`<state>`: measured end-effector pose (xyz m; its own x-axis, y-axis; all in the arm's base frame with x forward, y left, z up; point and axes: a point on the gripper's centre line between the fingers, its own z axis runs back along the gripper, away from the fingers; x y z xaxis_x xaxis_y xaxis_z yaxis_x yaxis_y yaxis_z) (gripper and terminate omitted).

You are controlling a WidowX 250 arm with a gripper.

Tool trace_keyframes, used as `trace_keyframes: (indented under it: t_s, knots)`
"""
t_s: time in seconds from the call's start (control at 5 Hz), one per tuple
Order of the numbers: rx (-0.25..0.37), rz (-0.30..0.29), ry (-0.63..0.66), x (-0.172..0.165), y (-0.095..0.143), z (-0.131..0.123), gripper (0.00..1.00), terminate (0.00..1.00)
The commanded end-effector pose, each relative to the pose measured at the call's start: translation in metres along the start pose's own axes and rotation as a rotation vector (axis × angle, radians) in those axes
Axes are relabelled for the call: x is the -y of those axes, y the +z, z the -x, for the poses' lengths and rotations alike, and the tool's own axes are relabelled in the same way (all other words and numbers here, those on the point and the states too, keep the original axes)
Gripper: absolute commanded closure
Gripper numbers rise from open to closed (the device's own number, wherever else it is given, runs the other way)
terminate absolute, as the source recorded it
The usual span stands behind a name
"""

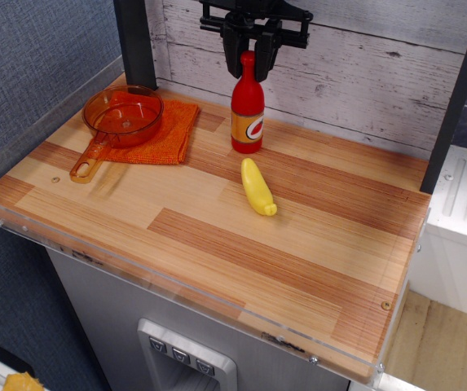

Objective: Move the red bottle next to the top point of the banana

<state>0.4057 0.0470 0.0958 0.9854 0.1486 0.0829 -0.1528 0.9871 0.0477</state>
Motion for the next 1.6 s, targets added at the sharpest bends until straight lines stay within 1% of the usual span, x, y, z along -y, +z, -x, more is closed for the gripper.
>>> trace_keyframes:
  t_s: [0.0,0.2,0.4,0.8,1.0,1.2,1.4]
  knots:
    - [0.05,0.006,0.023,-0.011,0.018,0.003,0.0,0.0]
    - [0.065,0.005,0.019,-0.011,0.019,0.006,0.0,0.0]
    - [0.098,-0.006,0.015,-0.013,0.024,0.005,0.0,0.0]
    - [0.111,0.011,0.029,-0.017,0.028,0.002,0.0,0.0]
    - [0.134,0.001,0.02,-0.014,0.04,0.0,0.0,0.0]
    - [0.158,-0.027,0.018,-0.015,0.054,0.0,0.0,0.0]
    - [0.166,-0.062,-0.013,-0.014,0.066,0.004,0.0,0.0]
